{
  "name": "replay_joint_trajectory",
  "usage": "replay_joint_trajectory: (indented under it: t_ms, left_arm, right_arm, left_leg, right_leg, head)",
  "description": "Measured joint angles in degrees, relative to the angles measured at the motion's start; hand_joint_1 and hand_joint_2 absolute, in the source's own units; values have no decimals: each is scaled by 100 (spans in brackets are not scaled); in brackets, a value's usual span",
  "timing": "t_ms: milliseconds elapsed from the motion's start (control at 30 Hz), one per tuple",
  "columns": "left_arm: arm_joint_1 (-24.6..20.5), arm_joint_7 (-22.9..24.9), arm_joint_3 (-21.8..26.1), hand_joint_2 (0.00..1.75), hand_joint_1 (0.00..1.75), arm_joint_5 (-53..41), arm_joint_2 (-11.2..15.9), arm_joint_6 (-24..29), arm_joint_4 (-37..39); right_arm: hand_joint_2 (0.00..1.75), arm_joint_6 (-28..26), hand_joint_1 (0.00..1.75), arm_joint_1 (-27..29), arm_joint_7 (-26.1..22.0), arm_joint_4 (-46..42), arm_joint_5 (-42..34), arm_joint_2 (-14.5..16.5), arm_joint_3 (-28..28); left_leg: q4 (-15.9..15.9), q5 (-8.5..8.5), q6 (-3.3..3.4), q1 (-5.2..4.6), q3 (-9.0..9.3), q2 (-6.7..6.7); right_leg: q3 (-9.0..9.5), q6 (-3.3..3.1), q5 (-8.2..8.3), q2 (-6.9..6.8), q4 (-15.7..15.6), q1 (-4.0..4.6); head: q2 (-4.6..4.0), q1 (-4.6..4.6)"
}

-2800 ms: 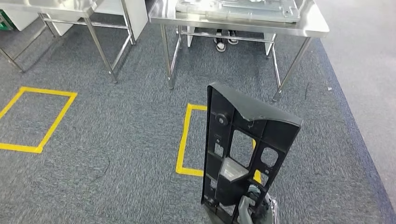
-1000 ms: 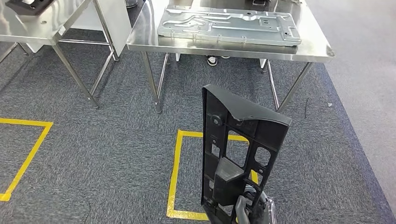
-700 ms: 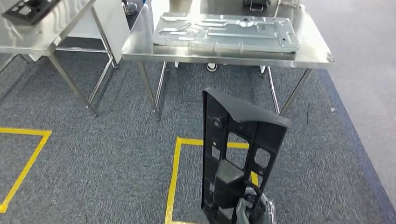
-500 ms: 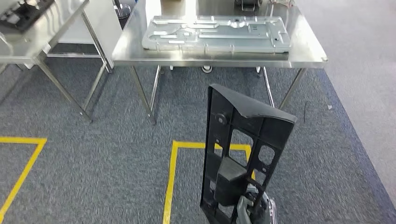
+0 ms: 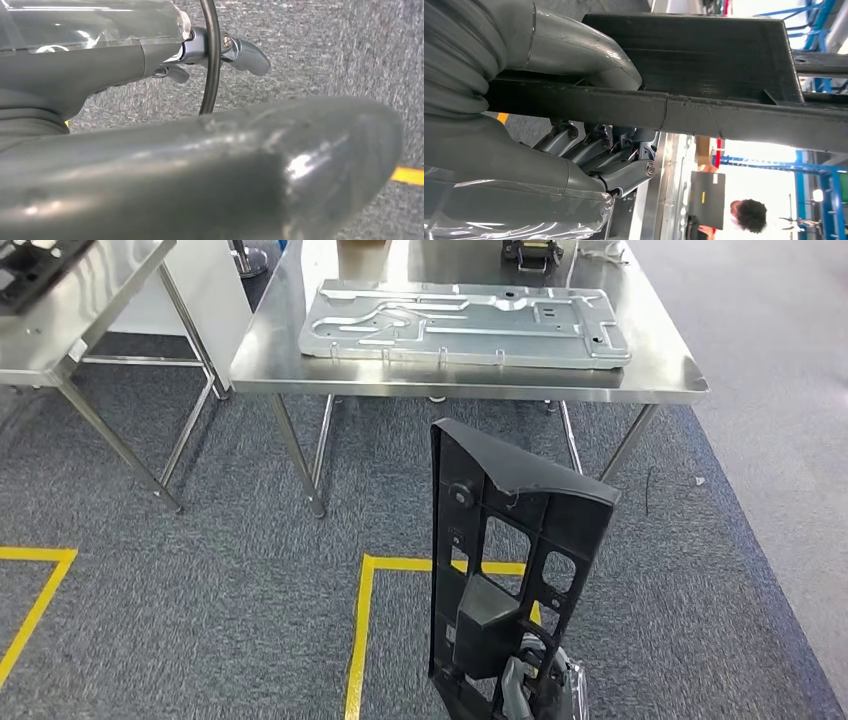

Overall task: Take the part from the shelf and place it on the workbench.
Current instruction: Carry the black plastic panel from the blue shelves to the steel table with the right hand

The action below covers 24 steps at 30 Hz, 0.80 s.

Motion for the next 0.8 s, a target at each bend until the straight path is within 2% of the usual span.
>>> replay_joint_trajectory:
  t_ms: [33,67,100,167,200,233,333,367,433,500,533,567,600,633,700,733,767,800]
  left_arm:
    - [7,3,0,0,0,0,0,0,0]
    - [17,7,1,0,0,-1,0,0,0]
    - [26,11,0,0,0,-1,0,0,0]
    - [35,18,1,0,0,-3,1,-1,0]
    - [31,21,1,0,0,-3,1,-2,0]
    - [25,25,1,0,0,-3,2,-2,0]
    - [-1,36,1,0,0,-2,4,-2,0]
    - [-13,38,1,0,0,-2,6,-3,0]
    - [-36,42,1,0,0,0,9,-4,0]
    - [-30,46,1,0,0,4,16,-4,0]
    - [-15,48,1,0,0,9,22,-4,0]
    - [0,49,3,0,0,13,31,-4,0]
    - [12,51,5,0,0,18,40,-4,0]
    - [20,52,9,0,0,21,48,-4,0]
    - [41,63,22,0,0,23,73,-4,0]
    - [49,78,32,0,0,23,85,-5,0]
    - [56,91,39,0,0,21,98,-7,0]
    - [55,104,44,0,0,14,107,-8,0]
  right_arm:
    - [175,-16,175,1,0,4,1,-6,1]
    - [175,-29,175,2,0,8,2,-14,2]
    - [175,-41,175,2,0,10,3,-22,4]
    - [175,-76,175,-3,1,18,6,-40,12]
    - [175,-104,175,-10,4,28,8,-49,15]
    - [175,-140,175,-13,10,38,14,-56,22]
    - [175,-251,175,-28,34,52,44,-69,43]
    - [175,-283,175,-38,41,54,56,-70,47]
    - [175,-354,175,-53,57,54,93,-72,56]
    - [175,-471,175,-57,89,54,143,-71,70]
    - [175,-581,175,-58,119,54,185,-71,76]
    - [175,-724,175,-58,162,52,242,-69,80]
    - [175,-908,175,-60,220,49,317,-66,80]
    - [175,-1097,175,-64,284,45,395,-58,79]
    - [175,-1467,175,-84,428,35,567,-35,75]
    - [175,-1679,175,-102,509,25,698,-17,67]
    - [175,-1923,175,-120,592,9,850,3,55]
    - [175,-2178,175,-142,662,-17,1000,27,32]
  left_leg:
    - [-2,-44,-15,11,42,-3]
    - [-2,-99,-35,26,102,-6]
    - [-2,-158,-58,44,178,-9]
    - [-1,-297,-121,76,348,-10]
    - [-9,-361,-165,84,415,-8]
    - [-38,-423,-216,86,478,-3]
    - [48,-398,-351,81,599,14]
    - [225,-356,-377,83,556,16]
    - [785,-441,-399,91,228,17]
    - [1372,-764,-401,85,-249,17]
    - [1519,-921,-395,80,-443,16]
    - [1519,-1003,-384,75,-577,17]
    - [1369,-955,-367,70,-642,17]
    - [1105,-762,-340,63,-655,17]
    - [571,-89,-269,24,-639,24]
    - [422,159,-239,-1,-623,29]
    - [344,296,-211,-23,-612,33]
    - [309,271,-189,-33,-584,33]
  right_leg:
    - [-166,34,-69,-6,111,-29]
    - [-246,65,-30,-17,42,-56]
    - [-251,93,125,-31,-172,-80]
    - [-162,112,700,-80,-790,-101]
    - [-129,89,900,-108,-995,-83]
    - [-107,49,1028,-128,-1107,-61]
    - [37,-112,976,-107,-1185,-45]
    - [115,-164,946,-96,-1224,-54]
    - [254,-247,875,-89,-1285,-55]
    - [372,-286,774,-69,-1306,-39]
    - [440,-289,713,-54,-1309,-31]
    - [523,-289,645,-40,-1309,-23]
    - [619,-285,571,-31,-1310,-16]
    - [719,-279,495,-28,-1310,-8]
    - [887,-249,348,-19,-1310,5]
    - [936,-217,287,-12,-1314,9]
    - [978,-182,251,-4,-1314,11]
    - [1003,-139,255,2,-1306,13]
  head:
    - [0,-1]
    - [0,-1]
    - [0,-1]
    - [0,-1]
    - [0,0]
    - [0,1]
    - [0,2]
    - [0,-1]
    - [0,-3]
    - [0,-5]
    - [0,-7]
    - [0,-7]
    - [0,-7]
    - [0,-7]
    - [0,-4]
    - [0,-2]
    - [0,-3]
    - [0,-3]
